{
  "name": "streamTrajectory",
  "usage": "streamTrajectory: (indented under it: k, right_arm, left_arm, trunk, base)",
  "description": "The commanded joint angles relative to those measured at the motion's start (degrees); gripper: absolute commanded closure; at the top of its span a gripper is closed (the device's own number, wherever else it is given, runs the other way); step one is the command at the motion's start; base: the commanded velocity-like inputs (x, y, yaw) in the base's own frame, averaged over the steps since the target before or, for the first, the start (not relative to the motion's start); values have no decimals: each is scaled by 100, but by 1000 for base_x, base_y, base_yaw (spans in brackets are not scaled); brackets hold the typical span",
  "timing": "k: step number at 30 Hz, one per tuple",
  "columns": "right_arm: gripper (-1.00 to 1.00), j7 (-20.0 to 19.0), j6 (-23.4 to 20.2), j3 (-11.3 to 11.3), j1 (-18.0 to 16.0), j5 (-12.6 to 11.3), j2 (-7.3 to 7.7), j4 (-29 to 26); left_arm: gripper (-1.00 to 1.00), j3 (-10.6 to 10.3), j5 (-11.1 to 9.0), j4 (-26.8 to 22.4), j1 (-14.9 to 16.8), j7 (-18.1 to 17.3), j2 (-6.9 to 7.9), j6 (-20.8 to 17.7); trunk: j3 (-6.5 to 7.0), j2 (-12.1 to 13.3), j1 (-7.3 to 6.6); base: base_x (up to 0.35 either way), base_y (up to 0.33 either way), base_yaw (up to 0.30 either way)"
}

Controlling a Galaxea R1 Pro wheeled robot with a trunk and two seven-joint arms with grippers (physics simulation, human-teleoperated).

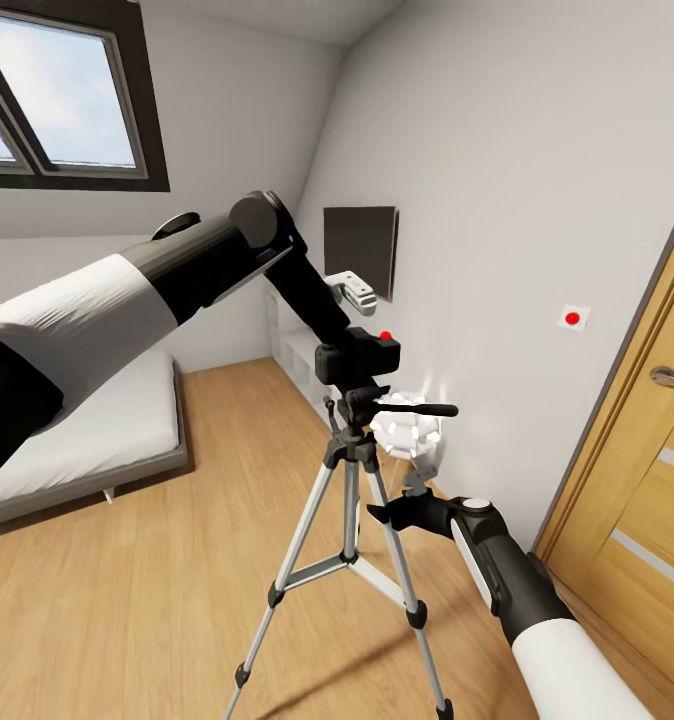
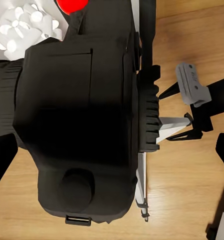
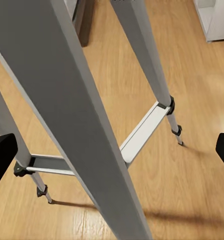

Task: Attach the digital camera to the camera tripod in the bedroom.

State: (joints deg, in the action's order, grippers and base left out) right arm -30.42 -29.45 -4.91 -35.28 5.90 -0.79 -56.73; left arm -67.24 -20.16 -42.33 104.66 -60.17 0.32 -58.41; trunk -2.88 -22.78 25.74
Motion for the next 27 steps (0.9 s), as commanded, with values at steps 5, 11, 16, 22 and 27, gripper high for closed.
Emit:
streamTrajectory:
  k: [5,11,16,22,27]
  right_arm:
    - [-100,-50,-17,8,-6,60,-2,-12]
    - [-100,-104,-24,8,-6,45,0,-14]
    - [-100,-181,-31,8,-6,43,3,-14]
    - [-100,-406,-34,8,-6,42,29,-14]
    - [-100,-438,-35,8,-6,42,41,-21]
  left_arm:
    - [-100,-17,-6,-3,11,-12,2,-22]
    - [-100,-17,-5,-3,11,-12,3,-22]
    - [-100,-17,-5,-3,11,-12,3,-22]
    - [-100,-17,-5,-3,11,-12,3,-22]
    - [-100,-17,-5,-3,11,-12,3,-22]
  trunk:
    - [-14,-14,4]
    - [-14,-14,4]
    - [-14,-14,4]
    - [-14,-14,4]
    - [-14,-14,4]
  base:
    - [0,0,0]
    - [0,0,0]
    - [0,0,0]
    - [0,0,0]
    - [0,0,0]
